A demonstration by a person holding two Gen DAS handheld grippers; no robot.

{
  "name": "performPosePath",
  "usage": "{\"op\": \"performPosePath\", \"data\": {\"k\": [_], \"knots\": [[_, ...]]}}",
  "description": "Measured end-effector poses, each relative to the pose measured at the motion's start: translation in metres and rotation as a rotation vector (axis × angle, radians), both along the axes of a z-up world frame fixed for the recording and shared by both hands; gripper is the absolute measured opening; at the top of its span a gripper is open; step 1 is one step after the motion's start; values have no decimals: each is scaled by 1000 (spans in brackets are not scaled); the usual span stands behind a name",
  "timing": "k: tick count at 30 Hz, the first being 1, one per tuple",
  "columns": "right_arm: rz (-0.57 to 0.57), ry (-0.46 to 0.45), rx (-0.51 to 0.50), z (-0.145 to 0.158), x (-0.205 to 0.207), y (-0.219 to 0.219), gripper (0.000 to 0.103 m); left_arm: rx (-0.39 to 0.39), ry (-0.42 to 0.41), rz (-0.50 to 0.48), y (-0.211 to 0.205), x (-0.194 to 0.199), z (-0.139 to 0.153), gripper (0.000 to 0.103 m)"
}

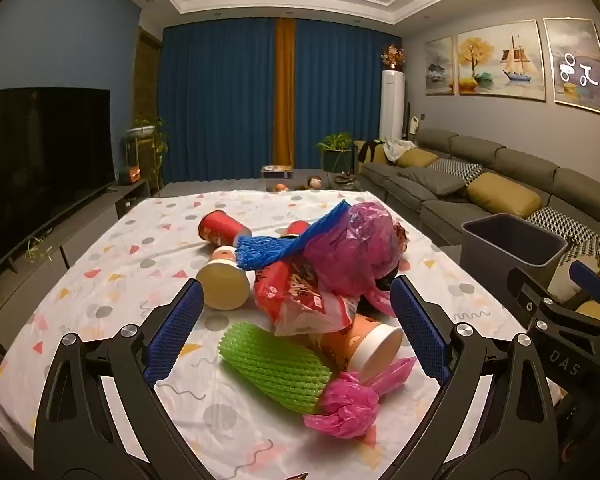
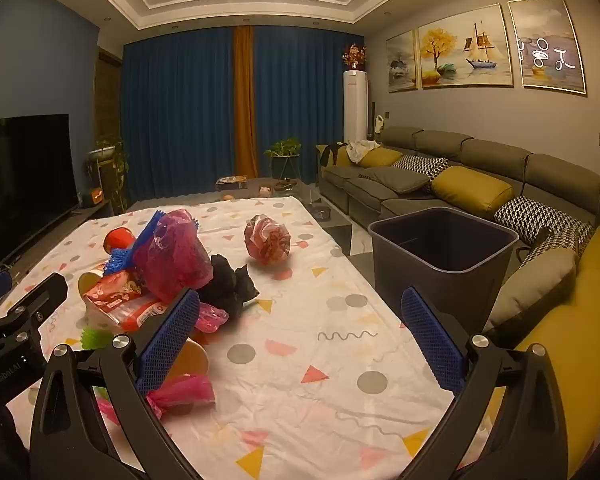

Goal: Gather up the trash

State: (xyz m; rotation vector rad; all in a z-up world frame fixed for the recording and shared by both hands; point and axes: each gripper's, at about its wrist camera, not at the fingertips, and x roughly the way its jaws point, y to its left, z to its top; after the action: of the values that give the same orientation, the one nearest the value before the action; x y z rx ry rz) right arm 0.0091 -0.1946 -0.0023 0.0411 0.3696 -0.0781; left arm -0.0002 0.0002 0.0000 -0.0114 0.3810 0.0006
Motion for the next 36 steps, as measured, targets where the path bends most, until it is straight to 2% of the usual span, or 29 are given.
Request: {"op": "performPosePath", "data": {"k": [36], "knots": [[-26, -26, -20, 2, -5, 2, 98, -23, 8, 0, 4, 1, -3, 93]]}}
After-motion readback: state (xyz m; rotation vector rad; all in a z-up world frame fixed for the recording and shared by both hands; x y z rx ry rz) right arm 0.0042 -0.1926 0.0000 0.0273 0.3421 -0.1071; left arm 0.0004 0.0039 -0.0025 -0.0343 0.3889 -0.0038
